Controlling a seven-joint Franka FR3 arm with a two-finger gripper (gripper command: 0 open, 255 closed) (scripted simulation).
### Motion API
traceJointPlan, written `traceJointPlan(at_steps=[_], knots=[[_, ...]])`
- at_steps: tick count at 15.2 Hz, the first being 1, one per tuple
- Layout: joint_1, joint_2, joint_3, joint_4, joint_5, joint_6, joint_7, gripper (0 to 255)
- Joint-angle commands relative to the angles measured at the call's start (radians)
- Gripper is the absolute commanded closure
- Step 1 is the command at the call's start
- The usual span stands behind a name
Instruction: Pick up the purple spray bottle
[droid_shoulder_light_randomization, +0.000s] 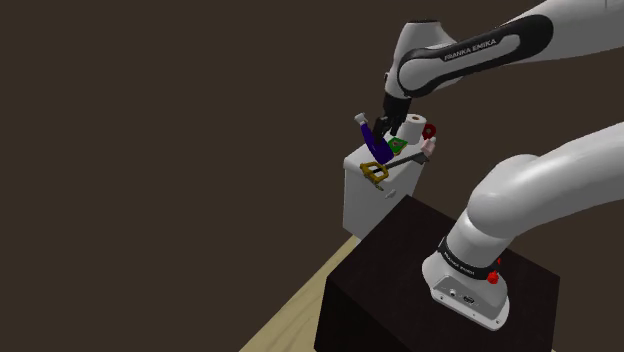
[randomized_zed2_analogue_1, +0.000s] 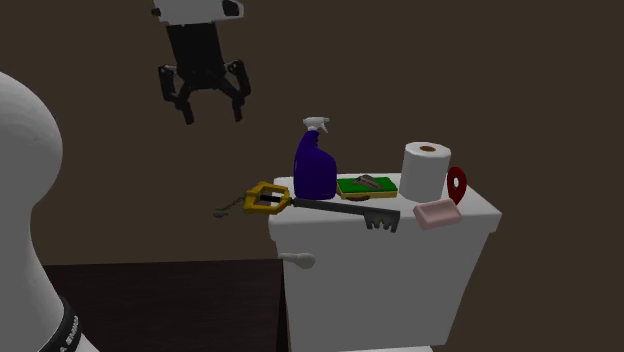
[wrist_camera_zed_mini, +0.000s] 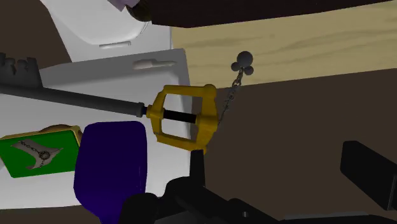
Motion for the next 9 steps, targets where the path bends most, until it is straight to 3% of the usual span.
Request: traceJointPlan(at_steps=[1, 9], knots=[[-0.012, 0.065, -0.028, 0.008, -0.024, 0.107, -0.021, 0], [-0.029, 0.34, -0.141, 0.06, -0.054, 0.514, -0.116, 0]])
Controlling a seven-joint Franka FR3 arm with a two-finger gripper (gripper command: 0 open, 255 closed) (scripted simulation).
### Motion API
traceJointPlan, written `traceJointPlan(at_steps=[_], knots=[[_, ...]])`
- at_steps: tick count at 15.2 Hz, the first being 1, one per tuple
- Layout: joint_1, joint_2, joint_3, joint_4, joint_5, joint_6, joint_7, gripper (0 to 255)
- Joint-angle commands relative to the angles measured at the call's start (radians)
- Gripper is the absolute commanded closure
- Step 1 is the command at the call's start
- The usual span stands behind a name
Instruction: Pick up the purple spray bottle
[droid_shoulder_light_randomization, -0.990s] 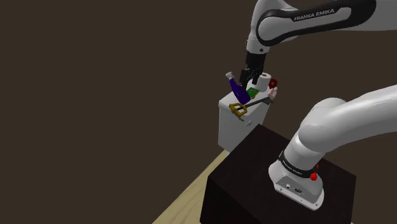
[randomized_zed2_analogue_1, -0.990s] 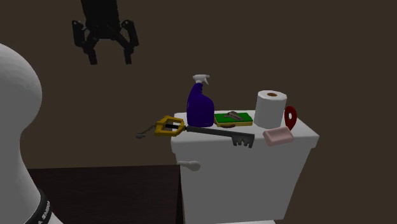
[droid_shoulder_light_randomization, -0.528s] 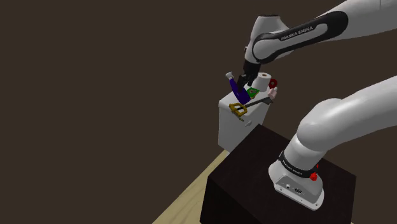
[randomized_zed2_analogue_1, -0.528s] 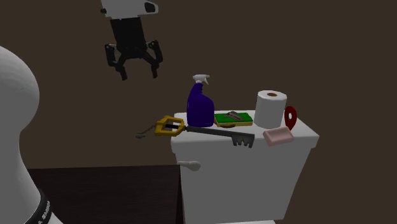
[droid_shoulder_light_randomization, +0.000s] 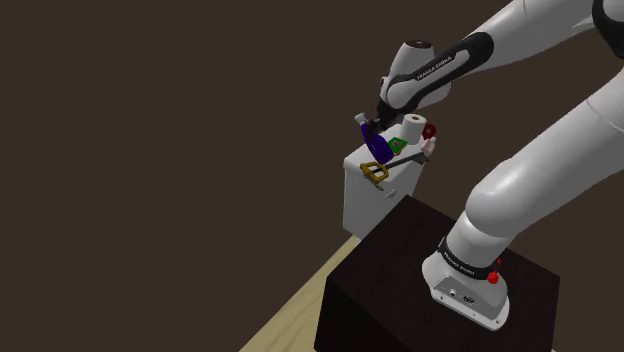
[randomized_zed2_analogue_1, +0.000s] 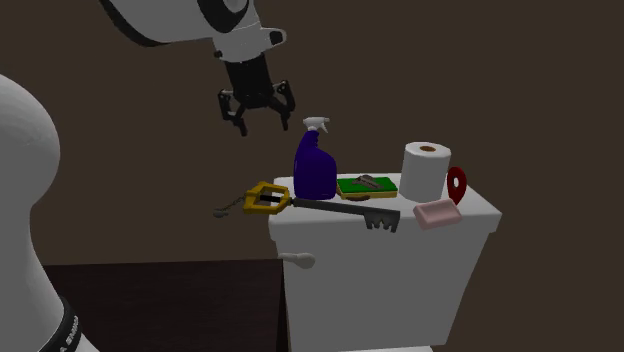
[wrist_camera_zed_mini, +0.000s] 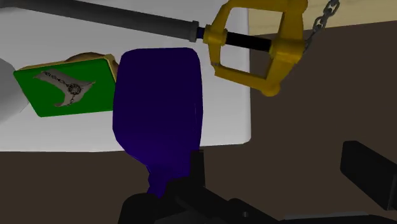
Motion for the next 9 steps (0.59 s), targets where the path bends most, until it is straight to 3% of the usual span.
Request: traceJointPlan(at_steps=[1, 3, 5, 7, 9], knots=[[0.003, 0.077, -0.032, 0.019, 0.012, 0.108, -0.035, 0], [0.019, 0.154, -0.066, 0.051, 0.055, 0.198, -0.087, 0], [0.043, 0.233, -0.1, 0.089, 0.141, 0.281, -0.172, 0], [0.067, 0.312, -0.118, 0.133, 0.303, 0.354, -0.314, 0], [0.037, 0.392, -0.07, 0.192, 0.54, 0.408, -0.519, 0]])
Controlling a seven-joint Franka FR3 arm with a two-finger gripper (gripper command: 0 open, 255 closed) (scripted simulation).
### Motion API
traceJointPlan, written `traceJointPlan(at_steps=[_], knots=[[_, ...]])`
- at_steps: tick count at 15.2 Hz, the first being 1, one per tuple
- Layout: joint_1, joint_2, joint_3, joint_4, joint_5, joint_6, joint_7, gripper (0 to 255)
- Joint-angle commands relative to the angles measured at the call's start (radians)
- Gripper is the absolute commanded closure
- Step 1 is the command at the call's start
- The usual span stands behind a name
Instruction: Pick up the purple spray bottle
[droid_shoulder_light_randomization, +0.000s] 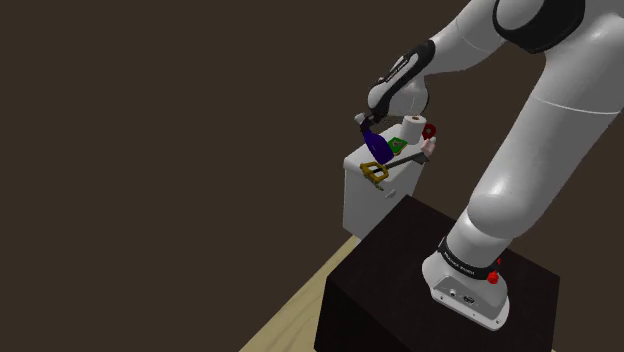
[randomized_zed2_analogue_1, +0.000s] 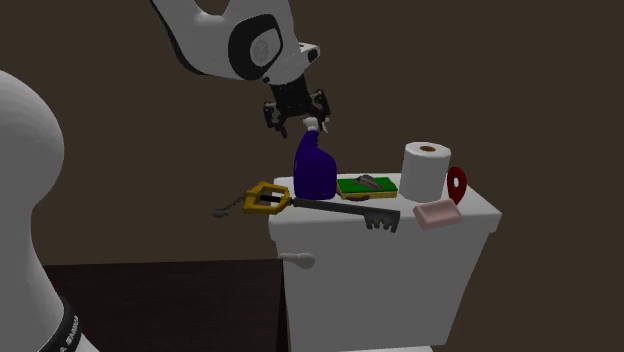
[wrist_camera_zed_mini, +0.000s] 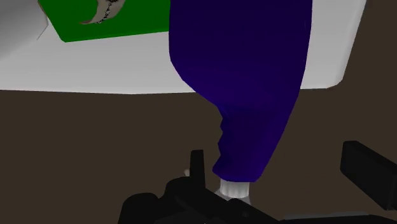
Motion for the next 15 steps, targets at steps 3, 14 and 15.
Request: traceJointPlan(at_steps=[3, 14, 15], knots=[[-0.057, 0.074, 0.079, 0.031, 0.207, 0.063, -0.173, 0], [-0.186, 0.146, 0.241, 0.043, 0.383, 0.129, -0.323, 255], [-0.186, 0.146, 0.241, 0.043, 0.383, 0.129, -0.323, 255]])
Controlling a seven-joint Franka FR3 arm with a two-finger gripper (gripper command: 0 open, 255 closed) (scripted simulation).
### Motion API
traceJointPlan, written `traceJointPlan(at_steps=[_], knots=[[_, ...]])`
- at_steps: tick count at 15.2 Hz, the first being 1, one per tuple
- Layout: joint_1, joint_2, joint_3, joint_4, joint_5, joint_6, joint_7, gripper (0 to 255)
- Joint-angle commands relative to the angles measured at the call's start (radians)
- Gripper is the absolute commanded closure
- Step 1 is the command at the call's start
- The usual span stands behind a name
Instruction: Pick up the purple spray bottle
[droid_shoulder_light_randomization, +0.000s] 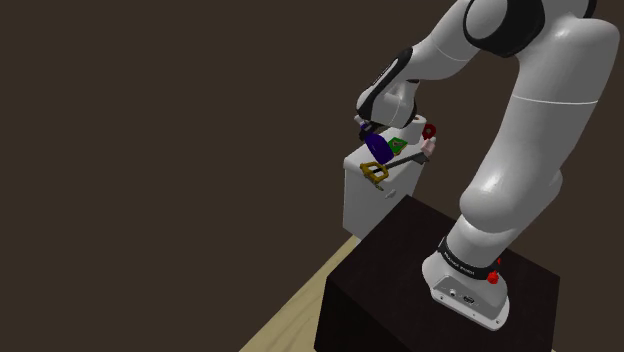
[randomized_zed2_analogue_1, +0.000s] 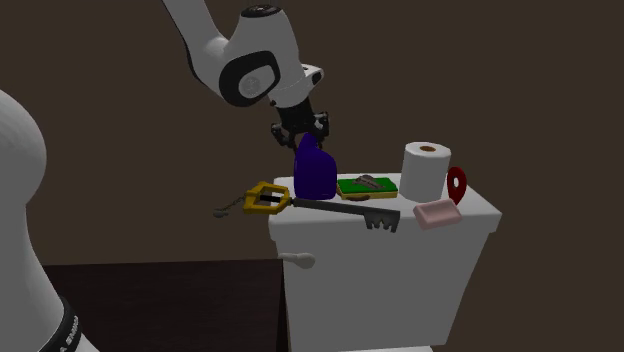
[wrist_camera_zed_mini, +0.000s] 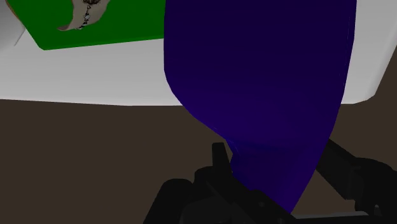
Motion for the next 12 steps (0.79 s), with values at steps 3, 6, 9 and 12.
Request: traceJointPlan(at_steps=[3, 6, 9, 12], knots=[[0.0, 0.0, 0.001, -0.002, 0.001, 0.0, -0.001, 255], [0.025, -0.011, -0.03, -0.002, -0.025, -0.012, 0.022, 255], [0.102, -0.049, -0.124, -0.01, -0.118, -0.048, 0.102, 255], [0.159, -0.089, -0.199, -0.014, -0.222, -0.083, 0.187, 255]])
